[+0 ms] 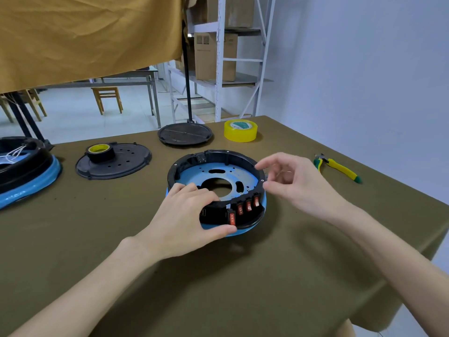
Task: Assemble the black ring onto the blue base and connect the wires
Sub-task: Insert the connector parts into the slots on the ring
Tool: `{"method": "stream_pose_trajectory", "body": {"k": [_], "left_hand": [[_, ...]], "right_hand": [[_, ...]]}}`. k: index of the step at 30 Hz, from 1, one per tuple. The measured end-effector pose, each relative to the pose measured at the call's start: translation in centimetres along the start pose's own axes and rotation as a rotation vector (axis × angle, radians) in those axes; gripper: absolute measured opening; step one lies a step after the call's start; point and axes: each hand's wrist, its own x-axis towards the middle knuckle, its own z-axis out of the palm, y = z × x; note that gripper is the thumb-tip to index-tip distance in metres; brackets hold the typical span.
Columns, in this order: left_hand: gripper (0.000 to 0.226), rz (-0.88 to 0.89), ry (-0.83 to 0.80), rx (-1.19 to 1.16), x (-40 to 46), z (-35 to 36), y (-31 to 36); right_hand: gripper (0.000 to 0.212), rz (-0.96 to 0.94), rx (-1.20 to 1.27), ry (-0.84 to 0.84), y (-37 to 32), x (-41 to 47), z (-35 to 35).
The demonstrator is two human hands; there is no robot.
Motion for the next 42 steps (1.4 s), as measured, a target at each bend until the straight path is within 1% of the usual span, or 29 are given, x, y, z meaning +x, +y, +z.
{"method": "stream_pose_trajectory", "body": {"k": [2,4,8,10,13,19,23,28,31,34,36,39,42], "left_hand": [[0.065,0.0,-0.005,-0.004,0.0,0.0,-0.1],[0.066,-0.001,-0.011,-0.006,0.0,0.0,-0.1],[0.063,0.004,-0.002,0.009,0.1,0.0,-0.1],[0.062,0.005,0.0,0.023,0.1,0.0,-0.1],[0.061,0.004,-0.003,0.028,0.0,-0.1,-0.1],[0.061,0.007,-0.014,0.025,0.1,-0.1,-0.1],[0.063,0.014,-0.013,0.022,0.1,-0.1,-0.2],[0.067,0.022,-0.016,0.023,0.0,-0.1,-0.3],[0.065,0.037,-0.01,0.016,0.0,-0.2,-0.4],[0.063,0.051,0.001,-0.004,0.0,-0.2,-0.5],[0.058,0.052,0.015,-0.017,0.0,-0.2,-0.5],[0.049,0.052,0.03,-0.019,-0.1,-0.1,-0.3],[0.045,0.048,0.03,-0.012,-0.1,-0.1,-0.3]], "right_hand": [[0.024,0.042,0.005,0.052,0.5,0.0,0.1],[0.016,0.064,0.015,0.041,0.6,-0.3,0.5],[0.009,0.03,0.065,-0.101,0.0,-1.5,2.0],[0.011,-0.005,0.03,-0.169,-0.3,-2.1,3.1],[0.018,-0.03,0.007,-0.219,-0.4,-2.3,3.9],[0.028,-0.018,0.006,-0.264,0.1,-2.1,4.0],[0.031,-0.055,-0.009,-0.305,0.2,-2.2,3.9],[0.022,-0.191,-0.15,-0.316,-0.3,-1.9,3.6],[0.017,-0.285,-0.228,-0.333,-0.4,-1.9,3.3],[0.011,-0.403,-0.337,-0.305,0.0,-2.1,3.1],[0.011,-0.405,-0.317,-0.241,0.6,-2.3,3.1],[0.014,-0.278,-0.075,-0.087,1.2,-2.9,3.2],[0.016,-0.152,0.167,0.105,1.3,-3.0,3.1]]}}
